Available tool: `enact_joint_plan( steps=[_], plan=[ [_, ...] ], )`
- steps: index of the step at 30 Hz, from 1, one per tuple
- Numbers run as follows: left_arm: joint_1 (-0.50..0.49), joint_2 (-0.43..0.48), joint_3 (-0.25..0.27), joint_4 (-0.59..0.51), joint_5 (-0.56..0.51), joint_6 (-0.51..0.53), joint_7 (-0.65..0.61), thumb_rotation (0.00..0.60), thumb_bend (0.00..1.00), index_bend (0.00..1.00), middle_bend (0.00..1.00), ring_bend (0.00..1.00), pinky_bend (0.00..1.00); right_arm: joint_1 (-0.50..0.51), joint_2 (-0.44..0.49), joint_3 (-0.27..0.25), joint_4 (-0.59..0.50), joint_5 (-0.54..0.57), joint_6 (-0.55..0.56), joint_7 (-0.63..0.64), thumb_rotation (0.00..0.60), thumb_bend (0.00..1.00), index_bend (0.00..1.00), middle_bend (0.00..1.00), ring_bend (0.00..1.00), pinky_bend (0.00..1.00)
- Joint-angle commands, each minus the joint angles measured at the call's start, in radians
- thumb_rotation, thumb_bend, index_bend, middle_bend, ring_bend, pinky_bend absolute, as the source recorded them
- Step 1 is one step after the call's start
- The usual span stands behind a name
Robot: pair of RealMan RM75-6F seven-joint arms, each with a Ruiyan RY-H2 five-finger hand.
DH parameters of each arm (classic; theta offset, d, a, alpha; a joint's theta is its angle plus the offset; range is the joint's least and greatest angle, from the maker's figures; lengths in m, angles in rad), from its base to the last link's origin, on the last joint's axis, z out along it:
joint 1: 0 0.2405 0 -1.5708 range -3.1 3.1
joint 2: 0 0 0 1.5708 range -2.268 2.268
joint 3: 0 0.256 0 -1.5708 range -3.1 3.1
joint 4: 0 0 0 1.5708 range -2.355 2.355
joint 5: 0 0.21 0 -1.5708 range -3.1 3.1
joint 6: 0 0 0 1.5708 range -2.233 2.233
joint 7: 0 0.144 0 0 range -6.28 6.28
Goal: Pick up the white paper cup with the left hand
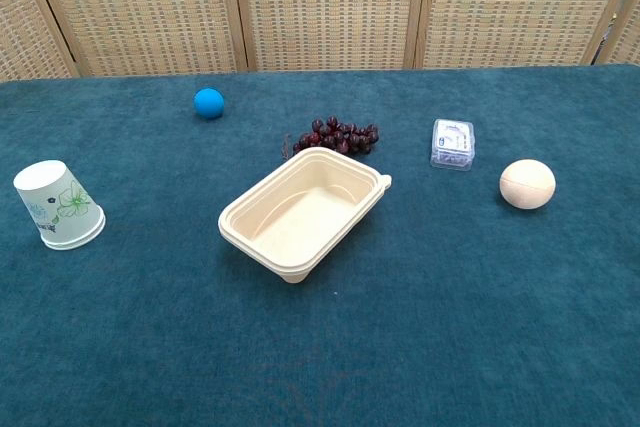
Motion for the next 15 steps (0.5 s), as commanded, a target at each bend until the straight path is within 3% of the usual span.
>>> enact_joint_plan(
  steps=[1, 15],
  plan=[
    [0.000, -0.001, 0.001, 0.000, -0.001, -0.002, 0.003, 0.600, 0.25, 0.00, 0.00, 0.00, 0.00, -0.003, -0.006, 0.003, 0.003, 0.007, -0.007, -0.017, 0.600, 0.09, 0.00, 0.00, 0.00, 0.00],
    [-0.005, 0.003, -0.003, -0.003, 0.005, -0.004, -0.018, 0.600, 0.25, 0.00, 0.00, 0.00, 0.00, -0.002, -0.012, 0.011, 0.010, 0.013, -0.003, -0.032, 0.600, 0.09, 0.00, 0.00, 0.00, 0.00]
  ],
)
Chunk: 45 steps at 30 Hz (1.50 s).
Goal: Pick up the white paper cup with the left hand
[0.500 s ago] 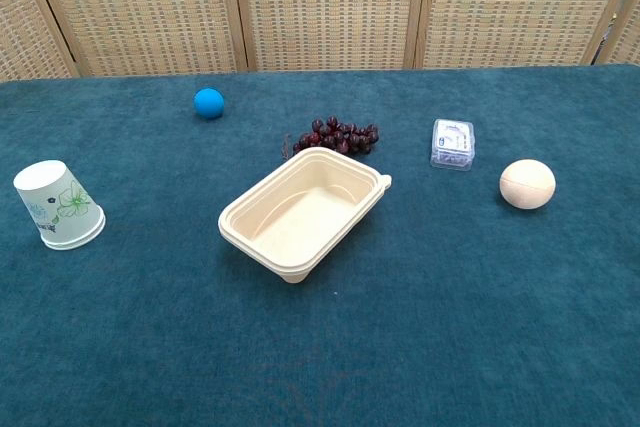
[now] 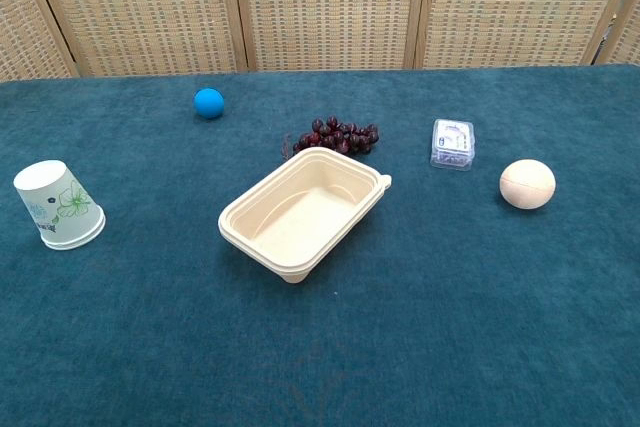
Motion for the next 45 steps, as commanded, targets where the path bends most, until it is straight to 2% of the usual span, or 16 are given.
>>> enact_joint_plan(
  steps=[1, 8, 12, 15, 21, 25, 33, 45],
  plan=[
    [-0.003, 0.005, -0.002, -0.004, -0.001, -0.005, -0.007, 0.600, 0.25, 0.00, 0.00, 0.00, 0.00, -0.001, -0.001, 0.002, 0.003, 0.002, 0.002, -0.001, 0.600, 0.09, 0.00, 0.00, 0.00, 0.00],
    [-0.044, 0.049, -0.029, -0.056, -0.040, -0.068, 0.019, 0.600, 0.25, 0.00, 0.00, 0.00, 0.00, -0.001, 0.003, 0.003, 0.007, 0.003, 0.002, 0.007, 0.600, 0.09, 0.00, 0.00, 0.00, 0.00],
    [-0.097, 0.119, -0.071, -0.117, -0.116, -0.151, 0.067, 0.600, 0.25, 0.11, 0.00, 0.00, 0.00, -0.002, 0.003, 0.003, 0.007, 0.002, 0.003, 0.008, 0.600, 0.09, 0.00, 0.00, 0.00, 0.00],
    [-0.125, 0.157, -0.087, -0.146, -0.163, -0.201, 0.103, 0.600, 0.25, 0.12, 0.00, 0.00, 0.00, -0.002, 0.003, 0.003, 0.007, 0.003, 0.003, 0.008, 0.600, 0.09, 0.00, 0.00, 0.00, 0.00],
    [-0.232, 0.279, -0.148, -0.242, -0.356, -0.357, 0.214, 0.600, 0.25, 0.17, 0.00, 0.00, 0.00, 0.000, 0.001, 0.004, 0.008, 0.004, 0.000, 0.006, 0.600, 0.09, 0.00, 0.00, 0.00, 0.00],
    [-0.299, 0.306, -0.173, -0.262, -0.485, -0.438, 0.247, 0.600, 0.25, 0.19, 0.00, 0.00, 0.00, 0.000, 0.000, 0.005, 0.009, 0.002, 0.002, 0.007, 0.600, 0.09, 0.00, 0.00, 0.00, 0.00],
    [-0.431, 0.276, -0.154, -0.221, -0.710, -0.556, 0.347, 0.600, 0.25, 0.20, 0.00, 0.00, 0.00, 0.000, 0.003, 0.007, 0.010, 0.008, -0.001, 0.015, 0.600, 0.09, 0.00, 0.00, 0.00, 0.00],
    [-0.540, 0.216, -0.098, -0.197, -0.865, -0.544, 0.445, 0.600, 0.24, 0.20, 0.00, 0.00, 0.00, 0.001, 0.005, 0.008, 0.014, 0.011, -0.003, 0.025, 0.600, 0.09, 0.00, 0.00, 0.00, 0.00]
  ],
)
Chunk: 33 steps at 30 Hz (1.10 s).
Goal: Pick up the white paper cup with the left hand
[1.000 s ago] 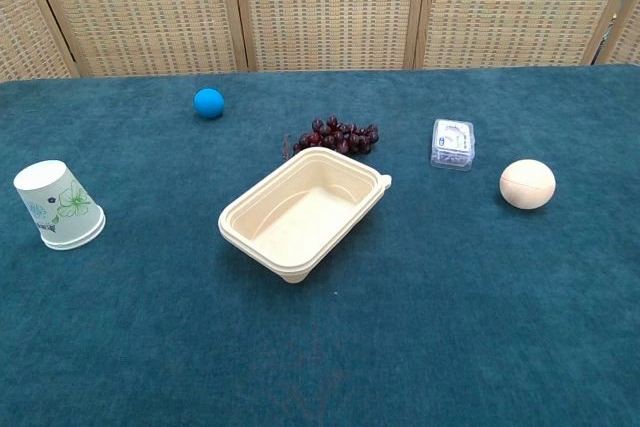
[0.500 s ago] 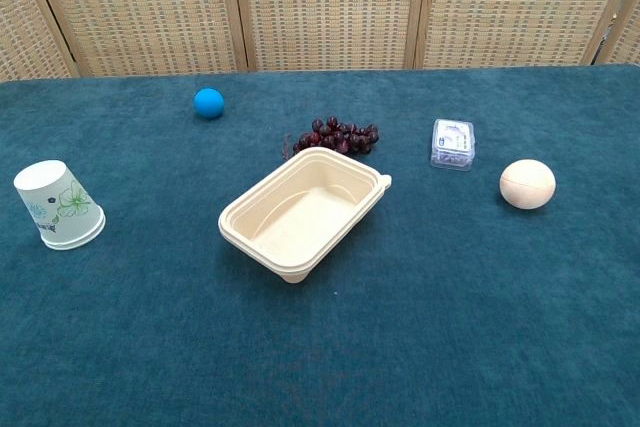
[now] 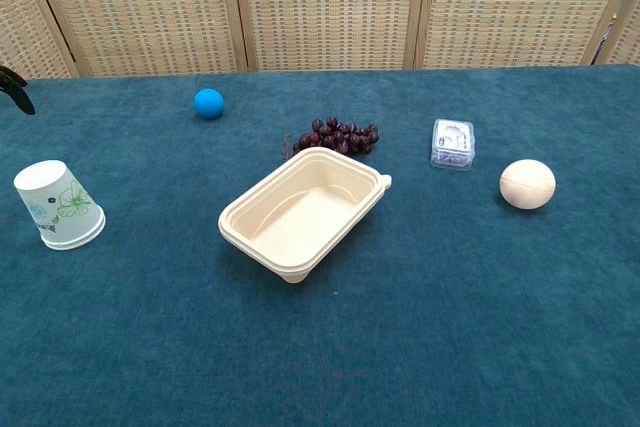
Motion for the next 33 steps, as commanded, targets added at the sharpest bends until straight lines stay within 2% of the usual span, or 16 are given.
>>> enact_joint_plan(
  steps=[1, 17, 33],
  plan=[
    [-0.023, -0.015, 0.018, 0.005, -0.025, 0.009, 0.023, 0.600, 0.24, 0.20, 0.00, 0.00, 0.00, 0.000, 0.001, 0.001, 0.000, 0.002, 0.000, 0.002, 0.600, 0.09, 0.00, 0.00, 0.00, 0.00],
    [-0.096, -0.108, 0.059, 0.064, -0.107, 0.054, 0.065, 0.600, 0.24, 0.23, 0.00, 0.00, 0.00, 0.001, 0.004, 0.003, 0.004, 0.011, -0.007, 0.014, 0.600, 0.09, 0.00, 0.00, 0.00, 0.00],
    [-0.135, -0.149, 0.078, 0.107, -0.168, 0.057, 0.063, 0.600, 0.24, 0.26, 0.00, 0.00, 0.00, 0.000, 0.008, 0.003, 0.003, 0.010, -0.003, 0.019, 0.600, 0.09, 0.00, 0.00, 0.00, 0.00]
  ],
)
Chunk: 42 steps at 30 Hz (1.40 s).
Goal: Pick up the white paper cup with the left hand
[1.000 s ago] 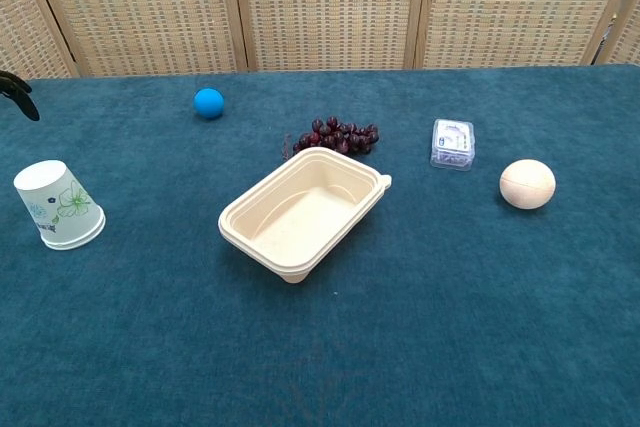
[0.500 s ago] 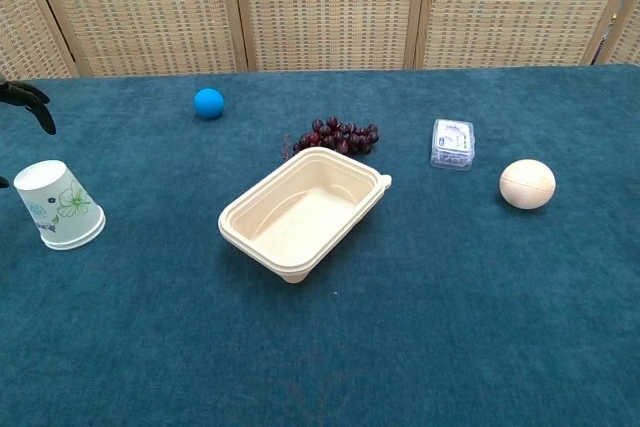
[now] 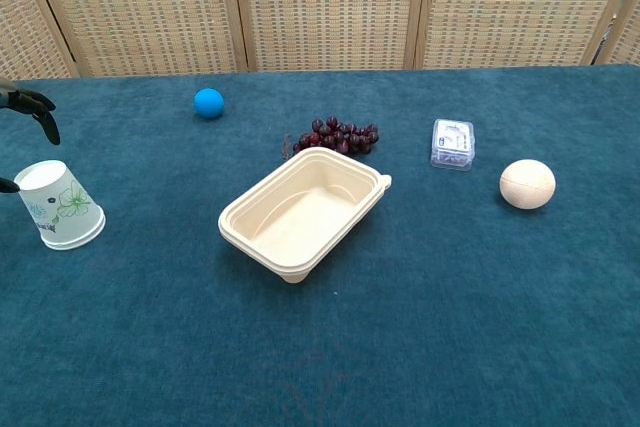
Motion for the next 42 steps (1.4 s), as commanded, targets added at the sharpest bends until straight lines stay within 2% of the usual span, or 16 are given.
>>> enact_joint_plan(
  steps=[1, 42],
  plan=[
    [-0.005, -0.006, 0.004, 0.007, -0.006, -0.002, 0.000, 0.600, 0.24, 0.26, 0.00, 0.00, 0.00, 0.000, 0.000, 0.000, 0.000, 0.001, 0.000, -0.001, 0.600, 0.09, 0.00, 0.00, 0.00, 0.00],
    [-0.032, -0.047, 0.038, 0.026, -0.021, 0.026, 0.001, 0.600, 0.24, 0.32, 0.00, 0.00, 0.00, -0.003, 0.002, 0.001, 0.000, 0.000, 0.003, 0.002, 0.600, 0.09, 0.00, 0.00, 0.00, 0.00]
  ],
)
